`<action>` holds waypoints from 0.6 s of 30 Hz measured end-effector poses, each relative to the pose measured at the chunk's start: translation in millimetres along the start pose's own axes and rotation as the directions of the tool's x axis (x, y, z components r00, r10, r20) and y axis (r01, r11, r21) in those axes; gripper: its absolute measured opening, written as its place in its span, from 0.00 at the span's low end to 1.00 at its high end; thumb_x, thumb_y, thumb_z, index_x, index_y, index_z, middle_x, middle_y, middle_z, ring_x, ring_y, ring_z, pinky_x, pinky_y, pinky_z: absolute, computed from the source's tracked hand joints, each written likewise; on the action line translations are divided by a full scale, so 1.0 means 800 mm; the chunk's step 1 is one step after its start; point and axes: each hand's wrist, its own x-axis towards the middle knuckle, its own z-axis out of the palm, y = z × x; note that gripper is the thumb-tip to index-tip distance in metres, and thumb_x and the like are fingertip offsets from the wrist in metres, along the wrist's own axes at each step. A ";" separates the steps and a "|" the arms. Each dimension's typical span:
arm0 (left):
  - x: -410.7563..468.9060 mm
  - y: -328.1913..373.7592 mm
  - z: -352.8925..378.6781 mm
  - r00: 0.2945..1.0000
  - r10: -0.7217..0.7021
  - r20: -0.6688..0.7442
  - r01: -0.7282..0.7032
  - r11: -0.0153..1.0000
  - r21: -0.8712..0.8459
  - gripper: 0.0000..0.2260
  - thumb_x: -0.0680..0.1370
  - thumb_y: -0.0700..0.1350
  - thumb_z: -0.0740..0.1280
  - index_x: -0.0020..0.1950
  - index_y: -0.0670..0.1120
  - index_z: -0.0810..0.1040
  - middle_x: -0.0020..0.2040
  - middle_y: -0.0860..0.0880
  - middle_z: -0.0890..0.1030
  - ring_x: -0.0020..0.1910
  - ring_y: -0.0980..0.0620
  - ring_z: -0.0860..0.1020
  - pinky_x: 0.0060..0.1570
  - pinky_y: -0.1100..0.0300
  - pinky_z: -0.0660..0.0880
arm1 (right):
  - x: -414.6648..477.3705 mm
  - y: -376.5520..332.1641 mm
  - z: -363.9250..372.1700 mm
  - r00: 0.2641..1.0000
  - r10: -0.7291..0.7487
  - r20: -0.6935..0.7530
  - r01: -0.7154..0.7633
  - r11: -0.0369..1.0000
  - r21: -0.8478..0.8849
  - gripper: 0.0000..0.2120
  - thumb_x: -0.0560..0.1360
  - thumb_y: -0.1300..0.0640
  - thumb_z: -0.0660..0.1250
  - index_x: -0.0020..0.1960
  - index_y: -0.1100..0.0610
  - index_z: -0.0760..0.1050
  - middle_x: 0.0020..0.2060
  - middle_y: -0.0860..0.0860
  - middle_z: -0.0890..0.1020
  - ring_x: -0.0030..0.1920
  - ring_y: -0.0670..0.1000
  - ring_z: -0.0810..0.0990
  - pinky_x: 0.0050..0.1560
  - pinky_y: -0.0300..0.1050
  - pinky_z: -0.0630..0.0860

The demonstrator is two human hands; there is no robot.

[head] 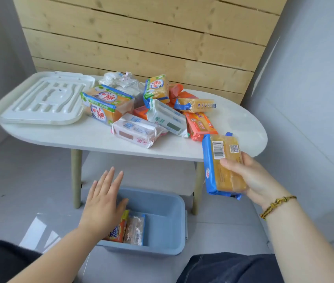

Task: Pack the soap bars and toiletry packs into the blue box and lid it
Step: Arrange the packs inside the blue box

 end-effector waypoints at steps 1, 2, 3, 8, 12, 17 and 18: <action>-0.002 -0.010 0.006 0.998 -0.049 0.044 0.049 0.999 0.002 0.29 0.79 0.50 0.59 0.75 0.49 0.48 0.77 0.47 0.47 0.76 0.50 0.44 0.72 0.57 0.40 | -0.008 0.010 0.006 0.997 0.010 0.072 -0.008 1.000 -0.022 0.13 0.71 0.62 0.68 0.54 0.52 0.73 0.44 0.48 0.82 0.38 0.44 0.84 0.32 0.38 0.81; -0.004 -0.019 0.011 0.992 -0.087 0.089 0.087 0.996 0.008 0.28 0.79 0.51 0.57 0.75 0.49 0.47 0.77 0.47 0.46 0.76 0.50 0.44 0.73 0.56 0.41 | -0.012 0.022 0.015 0.991 0.032 0.133 -0.023 0.997 -0.072 0.14 0.70 0.63 0.68 0.52 0.51 0.72 0.45 0.47 0.82 0.38 0.43 0.84 0.33 0.37 0.81; -0.004 -0.026 0.017 0.986 -0.114 0.124 0.114 0.993 0.009 0.28 0.79 0.51 0.56 0.75 0.49 0.46 0.77 0.47 0.46 0.76 0.49 0.45 0.73 0.55 0.43 | -0.013 0.035 0.026 0.981 0.067 0.180 -0.042 0.989 -0.141 0.15 0.70 0.64 0.69 0.52 0.50 0.71 0.46 0.47 0.82 0.39 0.42 0.83 0.34 0.35 0.80; -0.011 -0.051 0.048 0.942 -0.183 0.281 0.181 0.983 0.033 0.28 0.79 0.52 0.57 0.75 0.49 0.47 0.77 0.47 0.48 0.76 0.48 0.49 0.73 0.55 0.47 | 0.009 0.114 0.088 0.921 0.322 0.219 -0.209 0.884 -0.419 0.25 0.71 0.61 0.71 0.62 0.54 0.63 0.48 0.46 0.78 0.45 0.44 0.80 0.44 0.37 0.79; -0.018 -0.065 0.076 0.868 -0.166 0.468 0.148 0.986 0.074 0.32 0.77 0.57 0.59 0.75 0.51 0.47 0.77 0.49 0.46 0.76 0.49 0.47 0.73 0.55 0.48 | 0.045 0.175 0.114 0.882 0.453 0.128 -0.302 0.754 -0.583 0.28 0.72 0.58 0.68 0.67 0.57 0.59 0.51 0.50 0.75 0.49 0.50 0.78 0.50 0.42 0.76; -0.026 -0.086 0.101 0.806 -0.247 0.538 0.185 0.968 0.168 0.42 0.72 0.64 0.61 0.75 0.50 0.40 0.77 0.47 0.39 0.76 0.48 0.41 0.73 0.53 0.44 | 0.096 0.232 0.129 0.855 0.518 -0.024 -0.460 0.736 -0.497 0.25 0.74 0.61 0.66 0.67 0.60 0.59 0.60 0.57 0.76 0.58 0.57 0.78 0.60 0.52 0.75; -0.026 -0.091 0.106 0.788 -0.268 0.554 0.196 0.963 0.186 0.45 0.71 0.65 0.63 0.74 0.49 0.39 0.76 0.46 0.38 0.75 0.47 0.39 0.73 0.52 0.43 | 0.106 0.243 0.133 0.844 0.534 -0.043 -0.491 0.739 -0.462 0.24 0.74 0.62 0.65 0.66 0.60 0.60 0.60 0.58 0.76 0.58 0.57 0.77 0.60 0.53 0.75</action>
